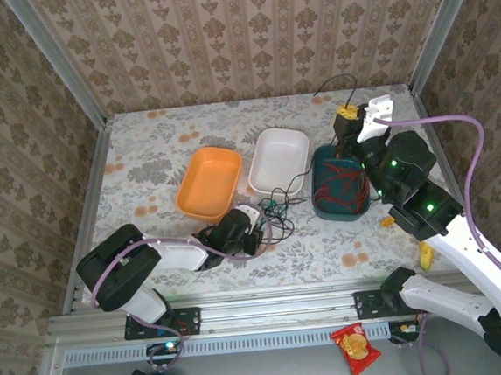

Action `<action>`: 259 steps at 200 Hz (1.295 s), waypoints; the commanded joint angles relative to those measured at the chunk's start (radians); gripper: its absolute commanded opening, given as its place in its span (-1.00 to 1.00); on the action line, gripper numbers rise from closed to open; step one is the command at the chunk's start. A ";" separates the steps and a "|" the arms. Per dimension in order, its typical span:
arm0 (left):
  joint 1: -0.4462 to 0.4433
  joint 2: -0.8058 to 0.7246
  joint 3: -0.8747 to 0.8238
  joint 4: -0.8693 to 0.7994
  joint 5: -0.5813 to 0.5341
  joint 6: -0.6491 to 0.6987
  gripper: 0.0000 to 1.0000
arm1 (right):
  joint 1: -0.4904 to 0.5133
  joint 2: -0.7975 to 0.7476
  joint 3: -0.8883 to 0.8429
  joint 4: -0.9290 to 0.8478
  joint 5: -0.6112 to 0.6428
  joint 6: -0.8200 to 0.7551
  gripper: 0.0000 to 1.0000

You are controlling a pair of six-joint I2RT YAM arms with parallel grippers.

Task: Untangle the cables

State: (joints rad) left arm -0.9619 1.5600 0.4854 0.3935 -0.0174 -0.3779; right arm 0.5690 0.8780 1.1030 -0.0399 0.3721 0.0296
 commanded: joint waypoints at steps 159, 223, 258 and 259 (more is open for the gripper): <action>-0.001 -0.011 -0.154 -0.089 -0.109 -0.158 -1.00 | -0.281 -0.038 0.295 0.189 -0.007 -0.096 -1.00; -0.017 -0.071 -0.123 -0.090 -0.098 -0.074 -1.00 | -0.281 0.038 0.417 0.128 -0.284 -0.080 -1.00; -0.017 -0.081 -0.117 -0.081 -0.111 -0.058 -1.00 | -0.281 0.089 0.543 0.154 -0.435 -0.065 -1.00; -0.017 -0.080 -0.117 -0.081 -0.112 -0.057 -1.00 | -0.281 0.090 0.547 0.155 -0.438 -0.064 -1.00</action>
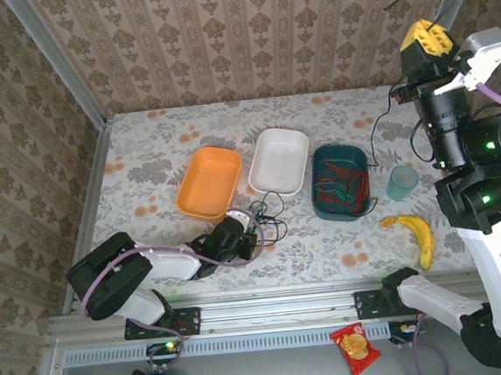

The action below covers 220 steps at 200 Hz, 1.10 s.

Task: Untangle the cables

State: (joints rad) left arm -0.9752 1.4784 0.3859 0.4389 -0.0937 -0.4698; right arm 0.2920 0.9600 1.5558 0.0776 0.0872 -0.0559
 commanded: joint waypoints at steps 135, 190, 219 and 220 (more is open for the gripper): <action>-0.004 0.036 -0.010 -0.103 -0.047 0.038 -0.93 | 0.031 0.372 0.457 0.175 -0.272 0.309 -1.00; -0.008 0.025 -0.016 -0.101 -0.056 0.037 -0.93 | 0.153 0.744 1.133 -0.048 -0.257 0.147 -1.00; -0.011 0.014 -0.021 -0.105 -0.063 0.036 -0.91 | 0.159 0.771 1.239 0.038 -0.234 0.120 -1.00; -0.012 0.013 -0.021 -0.106 -0.064 0.038 -0.91 | 0.159 0.769 1.239 0.040 -0.235 0.120 -1.00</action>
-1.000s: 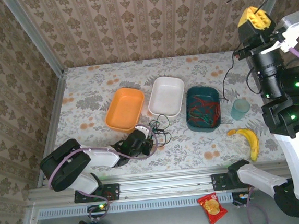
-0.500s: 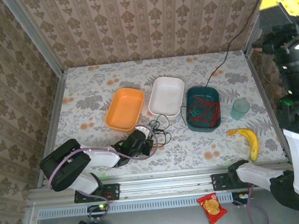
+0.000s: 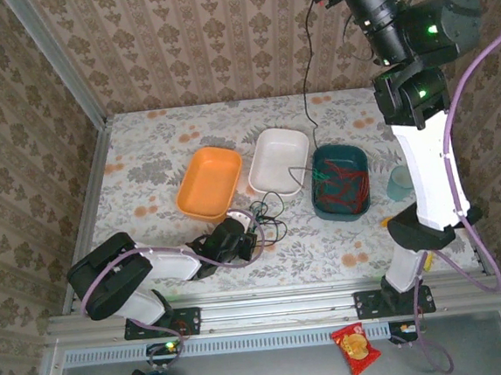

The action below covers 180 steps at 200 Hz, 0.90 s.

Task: Untangle the cables

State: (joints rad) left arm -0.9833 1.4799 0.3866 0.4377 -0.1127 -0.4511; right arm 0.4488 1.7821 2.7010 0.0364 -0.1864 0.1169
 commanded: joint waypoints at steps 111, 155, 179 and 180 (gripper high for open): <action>-0.007 -0.004 -0.023 -0.094 -0.056 0.032 -0.81 | 0.002 -0.465 -0.487 0.156 -0.113 0.098 -1.00; -0.009 -0.037 -0.020 -0.112 -0.059 0.041 -0.58 | 0.008 -0.688 -1.031 0.208 0.010 0.197 -1.00; -0.009 -0.075 -0.015 -0.136 -0.031 0.062 -0.18 | 0.008 -0.730 -1.121 0.168 0.068 0.194 -1.00; -0.009 -0.077 -0.013 -0.137 -0.029 0.064 -0.17 | 0.008 -0.731 -1.122 0.166 0.069 0.194 -1.00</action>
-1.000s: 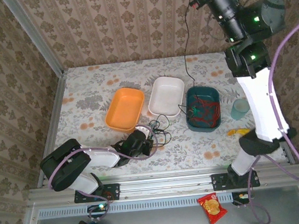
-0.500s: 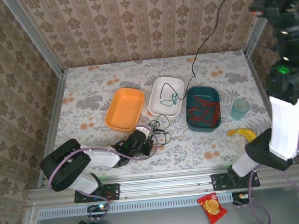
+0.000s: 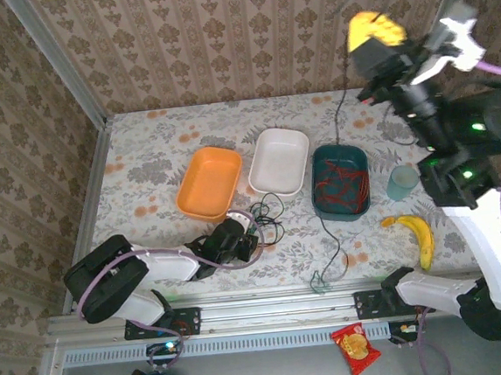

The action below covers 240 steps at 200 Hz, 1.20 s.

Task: Untangle the cables

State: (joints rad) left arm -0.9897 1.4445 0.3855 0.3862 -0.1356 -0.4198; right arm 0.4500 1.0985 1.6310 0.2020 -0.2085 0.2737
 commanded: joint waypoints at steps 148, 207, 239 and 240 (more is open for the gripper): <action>-0.102 -0.337 0.133 -0.317 -0.081 0.224 1.00 | 0.009 0.207 0.275 0.111 0.043 0.011 -1.00; -0.093 -0.316 0.035 -0.211 -0.134 0.101 0.98 | 0.009 0.379 0.342 0.069 0.155 -0.129 -1.00; -0.093 -0.316 0.004 -0.198 -0.155 0.072 0.98 | 0.009 0.423 0.394 0.055 0.172 -0.153 -1.00; -0.093 -0.316 0.004 -0.198 -0.155 0.072 0.98 | 0.009 0.424 0.395 0.055 0.173 -0.154 -1.00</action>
State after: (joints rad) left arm -1.0904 1.1263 0.4095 0.1532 -0.2504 -0.2970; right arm 0.4545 1.5162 1.9522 0.2470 -0.0803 0.1711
